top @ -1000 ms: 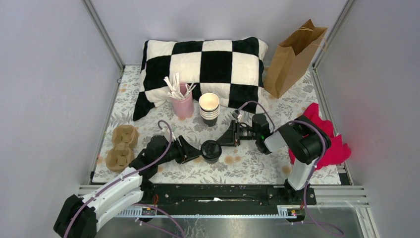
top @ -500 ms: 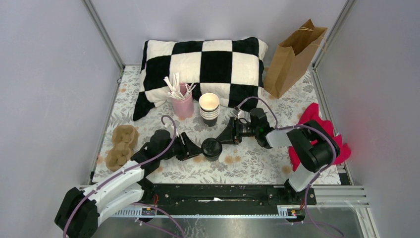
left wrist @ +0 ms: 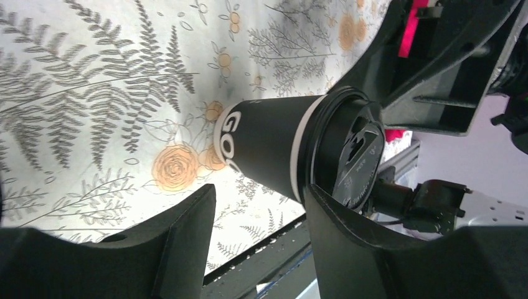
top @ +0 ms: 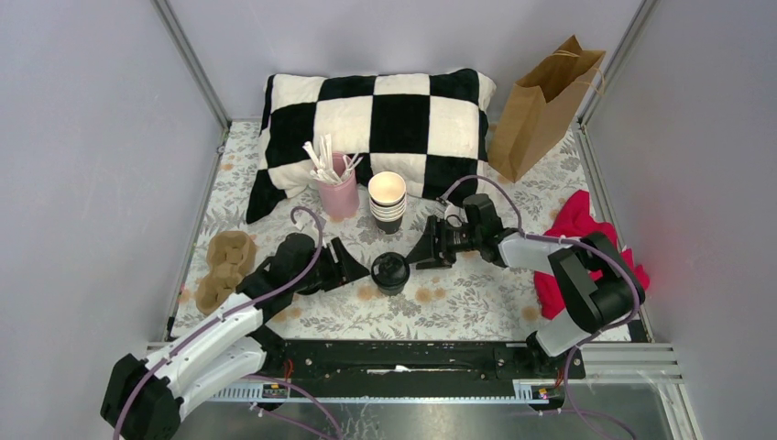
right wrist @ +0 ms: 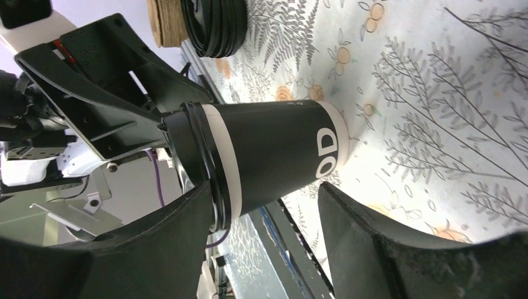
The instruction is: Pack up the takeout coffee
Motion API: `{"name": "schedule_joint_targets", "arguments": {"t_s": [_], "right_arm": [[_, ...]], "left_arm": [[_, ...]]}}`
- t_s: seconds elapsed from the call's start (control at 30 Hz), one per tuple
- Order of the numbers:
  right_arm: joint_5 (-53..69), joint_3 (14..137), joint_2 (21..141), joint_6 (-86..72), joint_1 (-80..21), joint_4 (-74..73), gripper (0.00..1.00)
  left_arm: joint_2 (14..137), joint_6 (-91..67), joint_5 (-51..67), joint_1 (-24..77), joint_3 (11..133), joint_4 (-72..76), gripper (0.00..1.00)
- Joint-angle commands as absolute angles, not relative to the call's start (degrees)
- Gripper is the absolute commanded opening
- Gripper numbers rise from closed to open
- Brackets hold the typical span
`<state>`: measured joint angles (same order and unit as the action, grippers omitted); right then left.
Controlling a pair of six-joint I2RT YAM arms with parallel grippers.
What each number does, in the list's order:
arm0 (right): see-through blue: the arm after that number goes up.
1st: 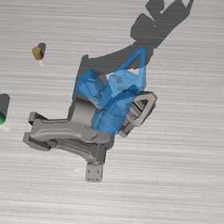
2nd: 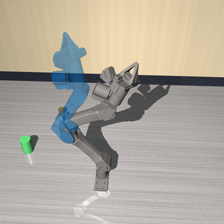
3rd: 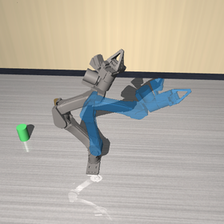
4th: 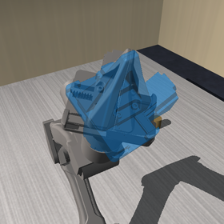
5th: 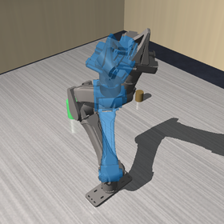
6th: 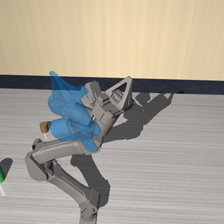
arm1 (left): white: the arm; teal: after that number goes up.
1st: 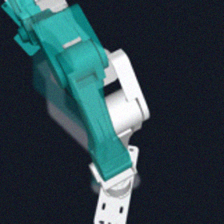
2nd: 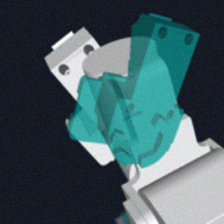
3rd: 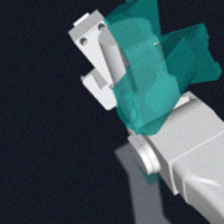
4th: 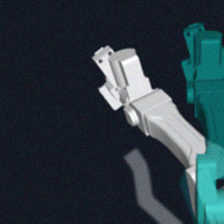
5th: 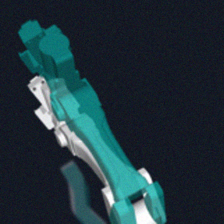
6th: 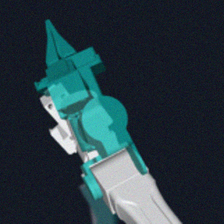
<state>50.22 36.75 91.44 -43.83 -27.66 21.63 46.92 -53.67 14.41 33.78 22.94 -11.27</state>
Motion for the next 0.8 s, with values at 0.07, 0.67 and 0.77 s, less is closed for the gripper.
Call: {"name": "schedule_joint_targets", "arguments": {"t_s": [0.07, 0.67, 0.77], "right_arm": [[47.93, 41.25, 85.22, -33.68, -25.75, 4.91, 0.74], [-1.54, 69.90, 80.84, -19.55, -51.15, -38.22, 1.00], [-8.66, 73.83, 84.19, -20.61, -56.46, -40.21, 1.00]], "left_arm": [[41.71, -50.24, 9.00, 33.56, 27.89, -18.48, 0.61], [37.46, -45.03, 1.52, 33.52, 37.72, -28.84, 0.90], [36.60, -44.41, 1.32, 33.56, 38.56, -29.31, 0.92]]}}
